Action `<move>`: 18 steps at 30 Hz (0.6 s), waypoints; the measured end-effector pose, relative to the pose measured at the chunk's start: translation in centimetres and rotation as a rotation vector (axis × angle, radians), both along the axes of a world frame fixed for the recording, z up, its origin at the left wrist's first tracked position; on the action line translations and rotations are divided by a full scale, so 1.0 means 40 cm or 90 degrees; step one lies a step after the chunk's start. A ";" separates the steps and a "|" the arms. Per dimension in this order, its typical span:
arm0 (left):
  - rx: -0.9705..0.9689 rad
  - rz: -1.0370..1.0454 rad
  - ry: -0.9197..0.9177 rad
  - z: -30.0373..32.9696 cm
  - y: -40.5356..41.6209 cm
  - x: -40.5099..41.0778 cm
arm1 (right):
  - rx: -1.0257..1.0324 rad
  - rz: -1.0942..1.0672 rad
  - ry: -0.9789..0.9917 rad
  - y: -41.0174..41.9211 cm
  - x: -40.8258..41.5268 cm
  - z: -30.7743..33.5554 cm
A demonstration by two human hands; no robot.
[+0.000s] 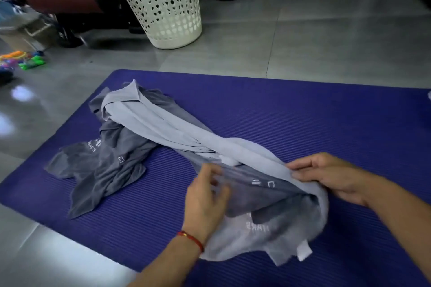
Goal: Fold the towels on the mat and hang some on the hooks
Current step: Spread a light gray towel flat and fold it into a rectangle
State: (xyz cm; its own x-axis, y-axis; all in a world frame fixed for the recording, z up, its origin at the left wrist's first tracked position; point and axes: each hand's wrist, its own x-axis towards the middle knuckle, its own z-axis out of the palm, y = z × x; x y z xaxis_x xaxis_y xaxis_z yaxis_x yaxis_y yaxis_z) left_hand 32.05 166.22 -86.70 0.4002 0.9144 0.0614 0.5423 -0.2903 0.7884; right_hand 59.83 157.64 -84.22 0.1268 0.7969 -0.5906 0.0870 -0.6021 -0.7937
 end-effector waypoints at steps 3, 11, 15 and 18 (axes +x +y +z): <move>-0.033 0.129 0.051 -0.078 0.107 -0.029 | -0.018 0.044 -0.221 -0.037 0.080 0.018; -0.271 0.387 -0.102 -0.174 0.313 0.058 | -0.004 0.097 -0.378 -0.113 0.035 -0.073; -0.293 0.437 -0.187 -0.172 0.435 0.028 | 0.039 0.098 -0.357 -0.158 -0.002 -0.107; -0.223 0.462 -0.159 -0.138 0.437 0.005 | 0.078 0.105 -0.376 -0.171 -0.023 -0.106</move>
State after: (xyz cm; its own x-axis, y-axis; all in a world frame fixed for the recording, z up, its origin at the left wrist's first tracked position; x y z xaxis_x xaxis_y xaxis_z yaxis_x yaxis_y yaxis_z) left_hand 32.26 183.71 -92.22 -0.2818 0.9224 -0.2643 0.2977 0.3459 0.8898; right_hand 58.91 150.81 -88.46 0.2731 0.8915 -0.3616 0.6159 -0.4507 -0.6461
